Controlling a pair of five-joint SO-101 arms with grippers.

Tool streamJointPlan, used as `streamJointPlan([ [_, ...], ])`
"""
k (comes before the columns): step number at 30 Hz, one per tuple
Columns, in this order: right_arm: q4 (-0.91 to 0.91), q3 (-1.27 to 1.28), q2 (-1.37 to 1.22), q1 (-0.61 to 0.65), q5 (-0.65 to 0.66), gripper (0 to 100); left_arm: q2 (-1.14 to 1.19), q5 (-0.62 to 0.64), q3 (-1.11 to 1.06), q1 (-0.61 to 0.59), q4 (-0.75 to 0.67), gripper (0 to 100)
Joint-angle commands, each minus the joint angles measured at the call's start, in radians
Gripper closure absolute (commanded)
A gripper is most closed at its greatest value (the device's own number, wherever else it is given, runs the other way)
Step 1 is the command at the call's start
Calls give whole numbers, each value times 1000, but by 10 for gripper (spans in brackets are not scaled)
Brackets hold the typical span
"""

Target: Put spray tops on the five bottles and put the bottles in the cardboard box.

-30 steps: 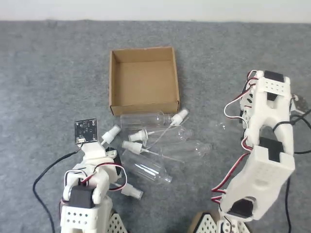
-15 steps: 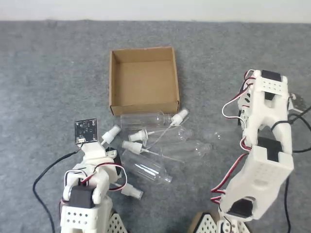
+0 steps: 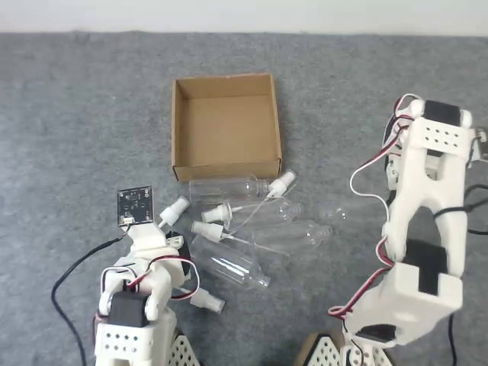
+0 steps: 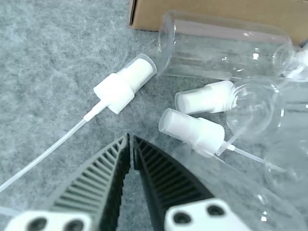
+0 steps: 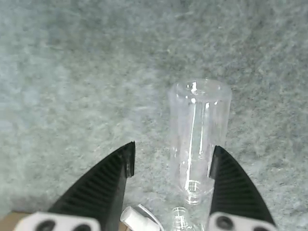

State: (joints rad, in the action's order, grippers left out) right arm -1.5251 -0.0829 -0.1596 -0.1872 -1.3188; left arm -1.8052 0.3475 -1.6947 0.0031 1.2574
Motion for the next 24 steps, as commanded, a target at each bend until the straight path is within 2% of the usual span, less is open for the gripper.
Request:
streamJointPlan([
  [1,-18,-8,93,21,21,786,-18,-5,10,-2,5,988],
  [3,-39,-9,93,22,107,786,-18,-5,10,-2,5,988],
  [9,-73,-9,91,33,519,804,-18,-5,10,-2,5,988],
  [13,-58,-9,91,33,717,963,-18,-5,10,-2,5,988],
  [14,-45,-9,94,35,758,994,-18,-5,10,-2,5,988],
  [24,-31,-9,114,88,1037,983,-18,-5,10,-2,5,988],
])
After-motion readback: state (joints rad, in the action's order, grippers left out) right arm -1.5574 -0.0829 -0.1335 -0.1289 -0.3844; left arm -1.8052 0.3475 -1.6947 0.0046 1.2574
